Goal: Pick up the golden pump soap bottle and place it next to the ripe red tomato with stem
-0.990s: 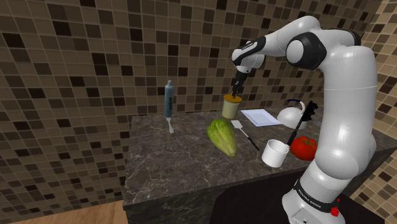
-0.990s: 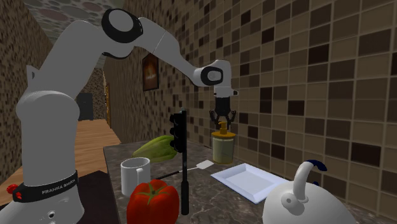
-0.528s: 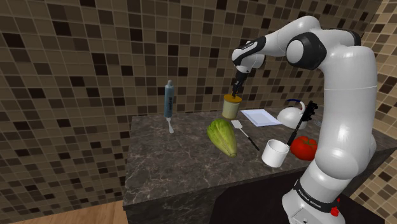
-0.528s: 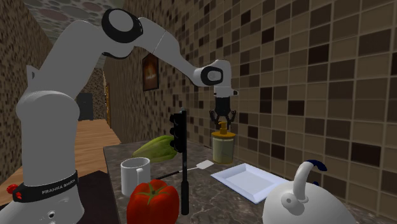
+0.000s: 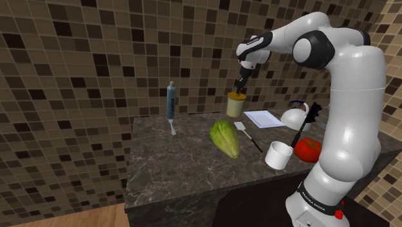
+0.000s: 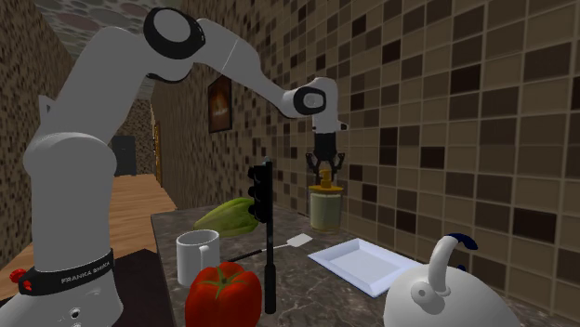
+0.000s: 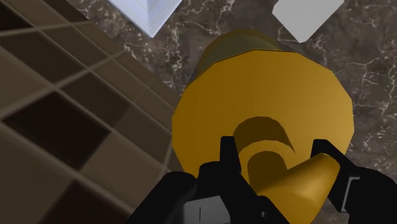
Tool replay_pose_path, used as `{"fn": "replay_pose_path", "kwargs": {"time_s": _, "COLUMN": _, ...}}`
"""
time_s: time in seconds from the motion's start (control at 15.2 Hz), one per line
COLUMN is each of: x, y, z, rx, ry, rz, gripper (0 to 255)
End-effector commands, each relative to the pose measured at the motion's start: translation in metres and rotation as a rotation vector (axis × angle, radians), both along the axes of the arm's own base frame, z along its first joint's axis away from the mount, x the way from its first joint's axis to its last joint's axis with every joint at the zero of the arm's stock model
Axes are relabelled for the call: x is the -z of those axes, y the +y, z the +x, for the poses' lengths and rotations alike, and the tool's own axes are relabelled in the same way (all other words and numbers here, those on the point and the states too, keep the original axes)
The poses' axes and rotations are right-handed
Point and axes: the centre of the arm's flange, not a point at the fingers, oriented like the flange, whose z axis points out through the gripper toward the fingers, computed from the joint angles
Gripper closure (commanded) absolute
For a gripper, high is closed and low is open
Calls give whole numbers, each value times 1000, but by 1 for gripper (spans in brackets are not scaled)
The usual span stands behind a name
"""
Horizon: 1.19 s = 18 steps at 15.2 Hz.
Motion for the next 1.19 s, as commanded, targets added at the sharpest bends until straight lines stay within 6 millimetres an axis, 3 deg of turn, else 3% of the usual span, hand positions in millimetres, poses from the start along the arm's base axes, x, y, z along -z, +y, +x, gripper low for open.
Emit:
{"fn": "replay_pose_path", "kwargs": {"time_s": 0.0, "x": -11, "y": -1, "z": 1, "rx": 0, "ry": 0, "rz": 0, "gripper": 255}}
{"fn": "replay_pose_path", "kwargs": {"time_s": 1.12, "x": -100, "y": -1, "z": 1, "rx": 0, "ry": 0, "rz": 0, "gripper": 255}}
